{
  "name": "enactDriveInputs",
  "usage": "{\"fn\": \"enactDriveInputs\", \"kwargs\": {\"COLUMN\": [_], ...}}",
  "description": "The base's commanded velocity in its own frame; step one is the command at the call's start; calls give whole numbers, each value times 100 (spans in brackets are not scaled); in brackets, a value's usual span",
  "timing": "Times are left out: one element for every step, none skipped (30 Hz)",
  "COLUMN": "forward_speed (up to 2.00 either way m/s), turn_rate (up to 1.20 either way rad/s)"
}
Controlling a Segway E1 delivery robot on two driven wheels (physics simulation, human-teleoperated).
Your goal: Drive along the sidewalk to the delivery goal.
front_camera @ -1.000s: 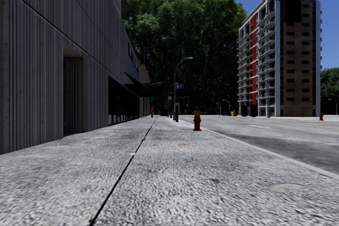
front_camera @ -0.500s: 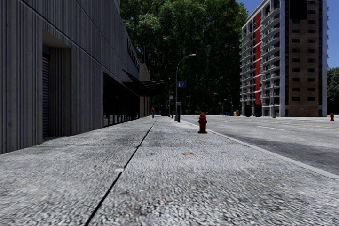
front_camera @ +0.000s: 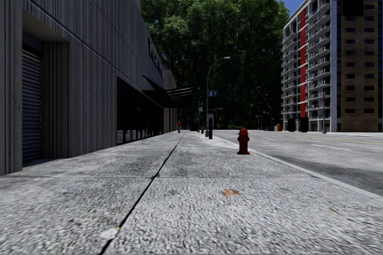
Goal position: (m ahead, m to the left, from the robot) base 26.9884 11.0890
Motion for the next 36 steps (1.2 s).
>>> {"fn": "enactDriveInputs", "kwargs": {"forward_speed": [200, 200, 200, 200, 200, 200, 200, 200, 200, 200, 200, 200, 200, 200, 200, 200, 200, 200, 200, 200, 200, 200, 200, 200, 200, 200, 200, 200, 200, 200, 200, 200, 200, 200, 200, 200], "turn_rate": [15, 14, 14, 14, 14, 14, 14, 16, 21, 21, 21, 21, 21, 22, 22, 22, 22, 20, 18, 12, 12, 10, 1, 0, 0, 0, 0, 0, 0, 0, 0, 0, 0, 2, 16, 16]}}
